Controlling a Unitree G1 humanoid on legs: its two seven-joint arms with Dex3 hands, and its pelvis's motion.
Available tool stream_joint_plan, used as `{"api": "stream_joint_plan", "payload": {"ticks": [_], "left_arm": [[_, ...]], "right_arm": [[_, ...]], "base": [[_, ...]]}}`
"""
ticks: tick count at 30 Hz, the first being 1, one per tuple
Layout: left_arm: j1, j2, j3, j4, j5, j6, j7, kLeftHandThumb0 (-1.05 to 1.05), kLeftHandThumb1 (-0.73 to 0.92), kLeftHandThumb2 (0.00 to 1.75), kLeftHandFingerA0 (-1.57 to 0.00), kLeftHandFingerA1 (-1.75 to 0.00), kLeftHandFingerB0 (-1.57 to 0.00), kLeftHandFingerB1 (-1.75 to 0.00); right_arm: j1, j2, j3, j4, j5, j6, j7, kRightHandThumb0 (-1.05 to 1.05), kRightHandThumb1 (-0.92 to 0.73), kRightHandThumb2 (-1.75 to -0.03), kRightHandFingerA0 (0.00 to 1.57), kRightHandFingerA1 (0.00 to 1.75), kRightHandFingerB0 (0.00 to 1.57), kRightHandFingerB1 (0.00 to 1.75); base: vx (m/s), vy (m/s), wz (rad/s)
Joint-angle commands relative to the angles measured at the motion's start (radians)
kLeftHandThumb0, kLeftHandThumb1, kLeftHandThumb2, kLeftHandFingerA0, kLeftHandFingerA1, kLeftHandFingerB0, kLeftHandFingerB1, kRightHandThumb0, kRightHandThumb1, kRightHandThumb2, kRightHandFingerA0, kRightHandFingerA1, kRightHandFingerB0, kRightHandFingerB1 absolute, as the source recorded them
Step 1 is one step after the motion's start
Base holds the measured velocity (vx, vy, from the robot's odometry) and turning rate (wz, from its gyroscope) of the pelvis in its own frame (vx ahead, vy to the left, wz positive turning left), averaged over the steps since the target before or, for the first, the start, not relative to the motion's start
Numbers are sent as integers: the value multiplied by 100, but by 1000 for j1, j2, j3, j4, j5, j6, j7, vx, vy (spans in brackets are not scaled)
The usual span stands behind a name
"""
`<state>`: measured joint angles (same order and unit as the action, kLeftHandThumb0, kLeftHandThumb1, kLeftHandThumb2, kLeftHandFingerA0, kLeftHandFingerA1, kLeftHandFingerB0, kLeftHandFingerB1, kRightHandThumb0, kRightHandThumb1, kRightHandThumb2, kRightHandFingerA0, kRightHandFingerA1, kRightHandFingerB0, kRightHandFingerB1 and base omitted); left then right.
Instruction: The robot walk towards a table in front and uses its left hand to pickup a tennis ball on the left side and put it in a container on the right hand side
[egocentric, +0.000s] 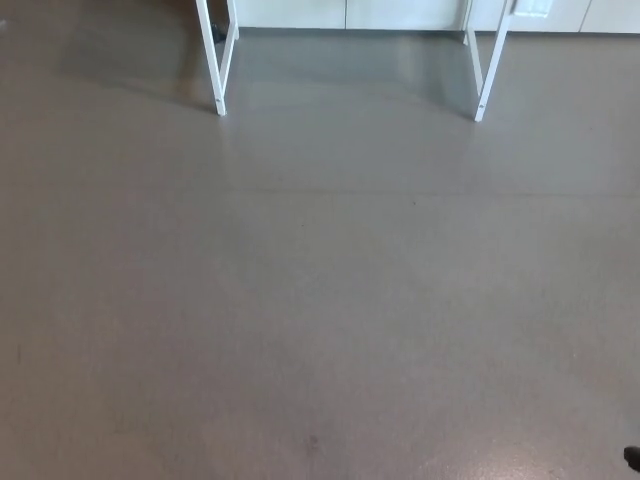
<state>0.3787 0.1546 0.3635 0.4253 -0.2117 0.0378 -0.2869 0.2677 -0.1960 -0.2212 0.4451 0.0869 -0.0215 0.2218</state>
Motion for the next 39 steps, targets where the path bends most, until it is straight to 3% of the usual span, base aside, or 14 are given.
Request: {"api": "stream_joint_plan", "payload": {"ticks": [1, 9, 10, 14, 15, 18, 19, 26, 27, 35, 37, 39], "left_arm": [[17, -4, 31, -17, -92, 21, -69, -5, 61, 57, -43, -39, -33, -33], [59, 5, -3, -56, -64, 2, -81, -8, 63, 58, -40, -40, -31, -33], [62, 6, -5, -60, -66, 1, -86, -6, 45, 90, -28, -56, -19, -50], [63, 2, -14, -53, -63, -12, -96, -4, 43, 89, -30, -56, -21, -50], [62, 4, -16, -50, -62, -12, -98, -8, 59, 57, -40, -38, -33, -33], [60, 7, -24, -50, -57, -11, -102, -9, 59, 57, -39, -38, -32, -32], [66, 9, -28, -53, -60, -13, -117, -6, 42, 87, -25, -54, -17, -49], [59, 13, -34, -19, -50, -36, -117, -7, 40, 86, -27, -54, -19, -49], [58, 13, -34, -19, -50, -28, -111, -10, 57, 57, -39, -37, -32, -32], [51, 17, -40, -5, -44, -36, -106, -13, 56, 57, -38, -37, -31, -33], [49, 21, -40, 5, -46, -43, -117, -12, 57, 57, -37, -37, -30, -32], [51, 21, -41, 4, -46, -47, -120, -12, 57, 57, -38, -38, -30, -33]], "right_arm": [[8, 0, -18, -5, 63, -4, 59, -22, -52, -56, 69, 49, 45, 41], [42, -2, -21, 0, 69, -27, 81, -16, -53, -55, 63, 46, 43, 39], [41, -3, -21, 2, 68, -29, 82, -15, -53, -55, 64, 46, 42, 39], [38, -9, -23, 7, 63, -23, 78, -18, -53, -55, 64, 46, 41, 38], [36, -9, -24, 10, 65, -22, 80, -17, -53, -55, 65, 46, 42, 38], [34, -8, -28, 16, 69, -25, 87, -17, -52, -55, 64, 46, 42, 38], [37, -9, -27, 18, 63, -31, 84, -17, -52, -55, 64, 46, 42, 38], [38, -14, -18, 17, 56, -35, 90, -23, -48, -60, 58, 49, 39, 41], [37, -13, -17, 21, 56, -39, 88, -15, -53, -55, 62, 46, 42, 39], [33, -12, -7, 28, 45, -49, 84, -22, -49, -60, 58, 48, 40, 42], [25, -14, -2, 47, 41, -61, 83, -16, -53, -55, 63, 46, 43, 39], [26, -18, 4, 49, 31, -68, 77, -26, -47, -61, 58, 50, 41, 43]], "base": [[0, 0, 0], [0, 0, 0], [0, 0, 0], [0, 0, 0], [0, 0, 0], [0, 0, 0], [0, 0, 0], [25, 3, -3], [0, 0, 0], [66, -177, 10], [108, -438, 22], [190, -189, 8]]}}
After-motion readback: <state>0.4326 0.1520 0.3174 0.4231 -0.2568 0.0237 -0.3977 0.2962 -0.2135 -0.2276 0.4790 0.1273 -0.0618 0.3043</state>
